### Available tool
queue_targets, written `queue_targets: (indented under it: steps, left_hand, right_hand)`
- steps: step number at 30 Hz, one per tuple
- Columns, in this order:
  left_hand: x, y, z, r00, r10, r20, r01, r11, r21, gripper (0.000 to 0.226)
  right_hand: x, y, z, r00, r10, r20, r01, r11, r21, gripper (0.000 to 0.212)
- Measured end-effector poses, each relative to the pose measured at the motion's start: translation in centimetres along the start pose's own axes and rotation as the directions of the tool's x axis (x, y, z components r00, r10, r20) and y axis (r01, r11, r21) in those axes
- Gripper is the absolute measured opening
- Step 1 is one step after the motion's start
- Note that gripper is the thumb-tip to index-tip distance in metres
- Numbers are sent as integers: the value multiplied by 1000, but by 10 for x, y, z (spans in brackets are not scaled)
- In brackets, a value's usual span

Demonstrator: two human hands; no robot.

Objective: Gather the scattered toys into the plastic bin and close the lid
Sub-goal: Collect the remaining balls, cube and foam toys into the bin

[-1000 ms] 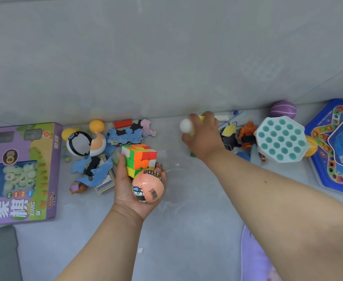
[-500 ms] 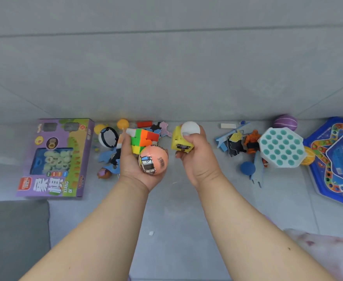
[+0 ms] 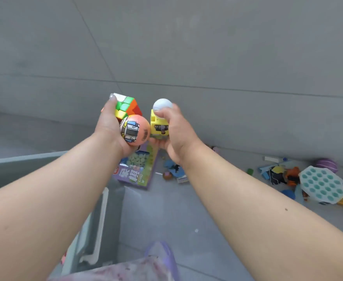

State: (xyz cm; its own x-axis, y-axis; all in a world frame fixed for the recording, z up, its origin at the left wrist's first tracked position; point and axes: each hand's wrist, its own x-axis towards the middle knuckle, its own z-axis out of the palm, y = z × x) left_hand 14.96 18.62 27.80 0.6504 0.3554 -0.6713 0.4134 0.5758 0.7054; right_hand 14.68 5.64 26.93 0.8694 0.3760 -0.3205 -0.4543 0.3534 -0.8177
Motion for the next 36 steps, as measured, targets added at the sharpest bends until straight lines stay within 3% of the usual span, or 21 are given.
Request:
queue_targets:
  steps: [3,7,12,15,18,21,24,26,28,31,36]
  left_hand:
    - [-29,24,-55,994,19,-109,-23,999,-37,52]
    - [-57,33,-134,975,0,-221,-23,995,-102,45]
    - [-68,17,-231,932,-117,-344,43,976,-215,50]
    - [-70,-1,-265,900,-196,-389,118,969,-216,46]
    - [-67,-17,-281,892,-241,-383,187,967,-174,35]
    - [-65,-19,-285,833,-306,-462,275,952,-134,40]
    - [-64,-9,-282,792,-260,-553,241,964,-108,66]
    - [-56,-2,-272,808,-193,-556,190,980,-64,61]
    - [-42,4,-255,842,-110,-528,142,990,19,51]
    - [-28,15,-206,887,-6,-461,66,991,113,33]
    - [-11,16,-96,963,114,-243,-27,943,332,12]
  right_hand:
    - [-12,9,57,992,81,97,-75,995,-59,9]
    - [-23,47,123,956,221,190,-184,963,-194,25]
    - [-41,102,175,862,432,265,-309,862,-402,38]
    - [-46,127,180,826,509,242,-296,758,-581,48]
    - [-43,139,173,846,502,179,-243,661,-710,63]
    - [-36,139,164,867,466,175,-193,640,-744,64]
    - [-28,134,153,900,398,180,-158,681,-716,50]
    - [-23,125,142,938,319,135,-150,725,-672,24]
    - [-18,113,124,968,244,63,-161,792,-590,12]
    - [-11,97,86,982,181,-56,-185,854,-486,5]
    - [2,80,1,951,167,-259,-277,830,-483,16]
